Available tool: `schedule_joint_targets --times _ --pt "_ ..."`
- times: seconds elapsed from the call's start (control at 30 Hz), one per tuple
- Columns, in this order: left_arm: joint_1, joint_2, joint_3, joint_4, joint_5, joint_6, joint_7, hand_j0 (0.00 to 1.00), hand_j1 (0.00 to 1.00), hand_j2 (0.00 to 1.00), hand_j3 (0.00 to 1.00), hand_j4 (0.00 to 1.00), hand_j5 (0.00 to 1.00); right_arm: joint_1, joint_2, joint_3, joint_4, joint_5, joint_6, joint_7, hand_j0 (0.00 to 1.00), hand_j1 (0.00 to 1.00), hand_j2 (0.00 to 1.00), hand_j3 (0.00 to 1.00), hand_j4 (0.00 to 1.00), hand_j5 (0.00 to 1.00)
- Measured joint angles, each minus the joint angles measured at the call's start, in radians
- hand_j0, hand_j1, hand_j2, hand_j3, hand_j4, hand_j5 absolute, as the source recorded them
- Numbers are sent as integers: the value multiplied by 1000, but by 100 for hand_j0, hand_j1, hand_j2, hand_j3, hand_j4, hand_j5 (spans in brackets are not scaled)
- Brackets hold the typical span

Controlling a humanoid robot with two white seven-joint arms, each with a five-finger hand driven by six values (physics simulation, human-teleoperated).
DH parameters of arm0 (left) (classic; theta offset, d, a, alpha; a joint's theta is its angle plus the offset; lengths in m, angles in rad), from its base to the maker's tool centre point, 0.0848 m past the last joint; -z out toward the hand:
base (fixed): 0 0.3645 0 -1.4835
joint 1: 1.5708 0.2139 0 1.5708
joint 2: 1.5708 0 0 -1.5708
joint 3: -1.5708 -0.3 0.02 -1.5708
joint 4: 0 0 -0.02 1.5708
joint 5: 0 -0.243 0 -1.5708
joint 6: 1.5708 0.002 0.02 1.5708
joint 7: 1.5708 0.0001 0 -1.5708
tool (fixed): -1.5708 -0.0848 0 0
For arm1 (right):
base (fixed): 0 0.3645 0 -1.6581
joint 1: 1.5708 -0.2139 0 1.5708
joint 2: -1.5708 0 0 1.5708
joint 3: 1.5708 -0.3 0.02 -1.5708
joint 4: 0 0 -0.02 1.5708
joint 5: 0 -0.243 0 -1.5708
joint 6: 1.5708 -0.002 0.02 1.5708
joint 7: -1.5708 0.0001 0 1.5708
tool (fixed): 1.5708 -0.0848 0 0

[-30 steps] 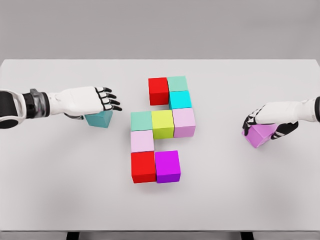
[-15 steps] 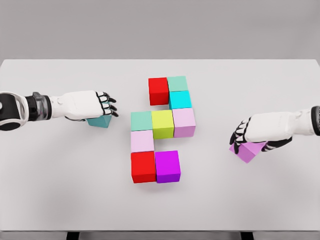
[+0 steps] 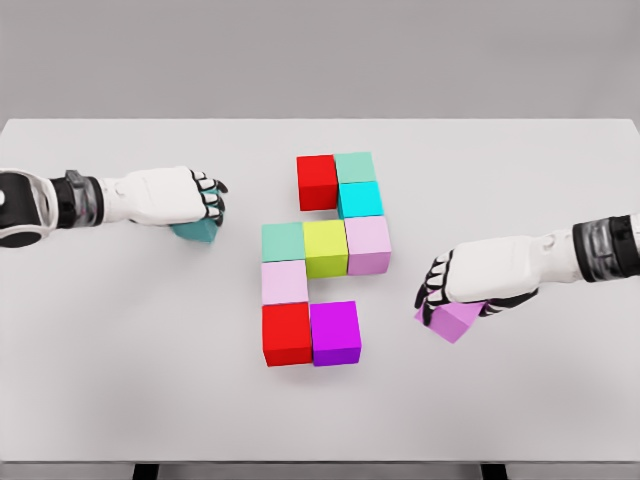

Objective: Assemble the squares on the desktop into the number 2

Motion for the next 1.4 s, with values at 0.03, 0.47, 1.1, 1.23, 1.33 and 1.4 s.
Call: schedule_joint_targets --times 0.03,0.47,1.1,1.23,1.33,1.4 --pt "-6 -11 0 16 -2 0 0 64 64 64 64 64 64 0 2 0 0 1 0 0 91 91 91 91 91 91" --pt "-86 -136 1 173 -8 0 -1 65 65 65 65 65 65 -11 -43 -13 5 -34 0 -9 100 100 100 100 100 100" --pt "-110 -220 1 258 -7 0 -1 74 74 74 74 74 74 -225 -231 350 87 -71 0 -1 100 100 100 100 100 100" --pt "-107 -227 1 260 -3 0 -1 100 100 100 100 100 100 -227 -200 358 108 -74 0 -1 100 100 100 100 100 100" --pt "-107 -228 0 260 -1 0 0 100 100 100 100 100 100 -227 -173 357 127 -75 0 -1 100 100 100 100 100 100" --pt "-107 -228 0 260 1 0 0 100 100 100 100 100 100 -227 -154 356 143 -75 1 -1 100 100 100 100 100 100"
